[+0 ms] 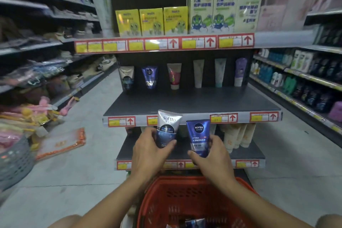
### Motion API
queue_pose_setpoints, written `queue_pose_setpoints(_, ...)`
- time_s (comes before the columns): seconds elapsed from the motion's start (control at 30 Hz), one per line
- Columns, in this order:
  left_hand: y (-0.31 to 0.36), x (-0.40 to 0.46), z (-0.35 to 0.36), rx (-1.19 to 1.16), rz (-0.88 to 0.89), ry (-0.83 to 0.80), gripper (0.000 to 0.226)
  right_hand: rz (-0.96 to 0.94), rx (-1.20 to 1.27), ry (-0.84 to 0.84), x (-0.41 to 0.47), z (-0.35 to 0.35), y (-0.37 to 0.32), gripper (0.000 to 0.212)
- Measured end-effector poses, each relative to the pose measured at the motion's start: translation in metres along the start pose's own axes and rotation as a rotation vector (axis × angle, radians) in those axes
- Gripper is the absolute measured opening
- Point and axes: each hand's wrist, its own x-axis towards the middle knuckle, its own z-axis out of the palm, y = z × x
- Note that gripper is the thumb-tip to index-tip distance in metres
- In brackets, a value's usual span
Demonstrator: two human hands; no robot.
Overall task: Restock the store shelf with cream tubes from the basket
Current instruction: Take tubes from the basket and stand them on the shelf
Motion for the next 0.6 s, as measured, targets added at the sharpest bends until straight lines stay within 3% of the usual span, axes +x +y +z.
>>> queue_pose_setpoints(0.6, 0.028, 0.099, -0.010, -0.045, 0.029, 0.095, 0.058, -0.079, 0.094, 0.090, 0.117, 0.006, -0.072, 0.070)
